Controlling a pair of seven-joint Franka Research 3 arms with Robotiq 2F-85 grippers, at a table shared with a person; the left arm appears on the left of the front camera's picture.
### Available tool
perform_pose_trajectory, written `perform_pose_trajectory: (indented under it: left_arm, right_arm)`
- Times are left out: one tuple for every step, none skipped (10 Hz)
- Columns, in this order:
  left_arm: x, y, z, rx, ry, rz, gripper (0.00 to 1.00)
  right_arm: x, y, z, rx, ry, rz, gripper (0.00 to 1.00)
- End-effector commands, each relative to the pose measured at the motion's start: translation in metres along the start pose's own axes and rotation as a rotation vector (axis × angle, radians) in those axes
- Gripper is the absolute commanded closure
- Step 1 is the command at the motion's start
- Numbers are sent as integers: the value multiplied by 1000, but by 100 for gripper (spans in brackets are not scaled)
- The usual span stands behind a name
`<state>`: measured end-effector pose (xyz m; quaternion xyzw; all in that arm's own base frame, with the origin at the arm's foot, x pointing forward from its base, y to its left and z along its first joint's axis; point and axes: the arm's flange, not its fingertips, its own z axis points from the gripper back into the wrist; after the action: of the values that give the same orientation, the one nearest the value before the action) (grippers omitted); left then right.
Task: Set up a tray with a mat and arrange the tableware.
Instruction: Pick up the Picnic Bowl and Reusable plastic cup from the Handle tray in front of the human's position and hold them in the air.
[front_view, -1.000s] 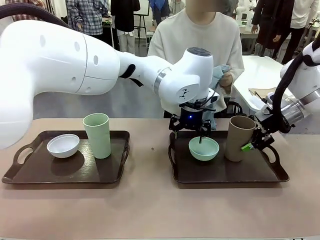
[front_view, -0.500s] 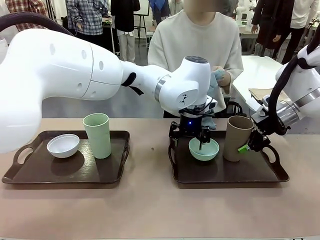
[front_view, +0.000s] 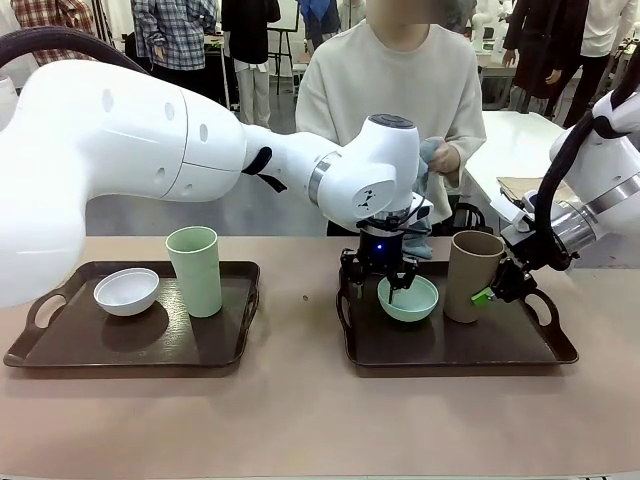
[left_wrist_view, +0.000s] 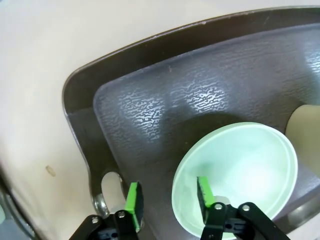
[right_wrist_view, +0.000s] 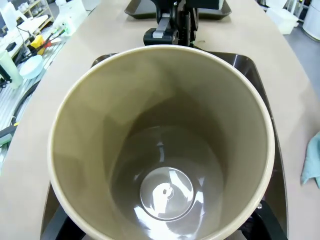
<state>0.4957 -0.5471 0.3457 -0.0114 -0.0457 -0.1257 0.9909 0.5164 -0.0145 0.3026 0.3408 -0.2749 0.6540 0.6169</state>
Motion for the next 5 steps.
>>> perform_pose_trajectory:
  left_arm:
    - [4,1,4,-18,-17,-4,100]
    - [5,1,5,-22,-22,2,89]
    - [6,2,6,-22,-23,6,97]
    - [7,2,7,-21,-24,10,100]
    - [7,3,8,-20,-27,12,100]
  right_arm:
    - [-2,-5,1,-7,-29,7,100]
    - [-2,-4,1,-6,-30,11,77]
    - [-2,-5,1,-9,-29,13,77]
    - [-3,-4,1,-12,-24,14,100]
    - [-3,-4,2,-13,-23,14,77]
